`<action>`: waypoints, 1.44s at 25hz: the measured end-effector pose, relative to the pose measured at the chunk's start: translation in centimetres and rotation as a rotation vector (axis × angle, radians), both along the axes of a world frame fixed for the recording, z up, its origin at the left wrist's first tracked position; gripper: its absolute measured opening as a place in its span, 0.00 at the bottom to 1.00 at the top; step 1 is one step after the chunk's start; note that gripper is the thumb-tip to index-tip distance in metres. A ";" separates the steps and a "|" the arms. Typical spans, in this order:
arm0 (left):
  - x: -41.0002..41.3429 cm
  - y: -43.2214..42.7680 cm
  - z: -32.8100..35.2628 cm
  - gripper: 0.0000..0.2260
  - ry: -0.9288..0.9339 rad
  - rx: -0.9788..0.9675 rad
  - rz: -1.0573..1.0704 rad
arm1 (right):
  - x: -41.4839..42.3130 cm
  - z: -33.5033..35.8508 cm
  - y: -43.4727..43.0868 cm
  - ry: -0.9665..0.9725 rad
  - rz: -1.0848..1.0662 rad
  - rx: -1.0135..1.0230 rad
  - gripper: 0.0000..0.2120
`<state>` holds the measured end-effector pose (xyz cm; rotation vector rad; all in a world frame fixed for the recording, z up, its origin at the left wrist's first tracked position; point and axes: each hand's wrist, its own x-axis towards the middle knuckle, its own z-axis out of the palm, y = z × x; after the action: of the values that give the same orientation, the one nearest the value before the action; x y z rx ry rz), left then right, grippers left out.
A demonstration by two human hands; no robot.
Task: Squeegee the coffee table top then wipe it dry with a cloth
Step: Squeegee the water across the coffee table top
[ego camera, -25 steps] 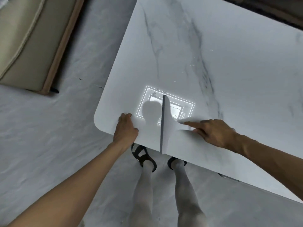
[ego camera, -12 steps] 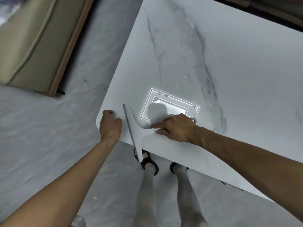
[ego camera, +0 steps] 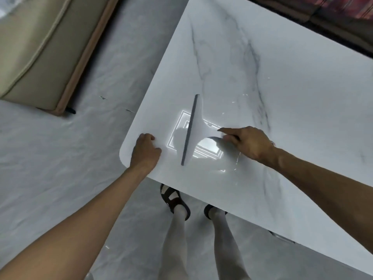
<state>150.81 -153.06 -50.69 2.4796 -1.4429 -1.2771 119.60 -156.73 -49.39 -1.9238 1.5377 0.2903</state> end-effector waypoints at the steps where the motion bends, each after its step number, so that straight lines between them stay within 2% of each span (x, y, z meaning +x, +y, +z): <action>1: -0.8 -0.5 0.1 0.16 0.025 0.005 -0.037 | -3.1 0.7 0.3 0.043 -0.075 0.010 0.16; 5: -2.7 -2.2 0.8 0.14 0.096 0.021 -0.098 | -11.4 4.2 2.2 0.217 -0.200 -0.036 0.21; 8: -2.6 -3.2 1.4 0.15 0.096 -0.004 -0.050 | -10.9 5.4 1.7 0.188 -0.166 -0.052 0.19; 11: -1.8 -4.0 1.8 0.16 0.086 -0.025 0.077 | -4.2 4.1 -1.5 0.062 0.022 -0.026 0.17; 14: -0.1 -4.6 1.6 0.16 0.045 -0.073 0.203 | 6.1 0.8 -4.2 -0.087 0.226 0.006 0.17; 16: 0.6 -4.8 1.4 0.16 0.001 -0.089 0.248 | 11.3 -0.9 -5.7 -0.138 0.302 0.022 0.17; 18: 0.4 -5.0 1.1 0.16 -0.032 -0.058 0.212 | 12.6 -1.8 -7.2 -0.145 0.315 0.010 0.18; 21: -2.6 -5.8 0.7 0.17 -0.056 0.010 0.147 | 7.2 -2.3 -9.1 -0.135 0.234 -0.026 0.17; 25: -9.5 -7.7 0.4 0.21 0.017 -0.058 0.005 | -6.7 -0.9 -9.4 -0.043 -0.024 -0.019 0.17; 28: -15.5 -10.4 -0.4 0.23 0.006 -0.115 -0.234 | -16.4 0.6 -7.3 0.021 -0.192 0.031 0.16; 30: -19.5 -12.2 -1.2 0.31 -0.078 -0.044 -0.412 | -21.0 1.7 -5.8 0.061 -0.255 0.033 0.15; 33: -23.6 -13.9 -2.6 0.39 -0.182 0.103 -0.484 | -24.1 3.0 -6.0 0.060 -0.296 -0.022 0.14; 36: -25.2 -14.9 -3.4 0.38 -0.221 0.217 -0.528 | -22.7 2.8 -11.9 -0.044 -0.349 -0.156 0.16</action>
<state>125.65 -168.00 -54.07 2.5305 -2.2410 -1.3103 96.89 -168.64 -46.61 -1.7204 1.8750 -0.0237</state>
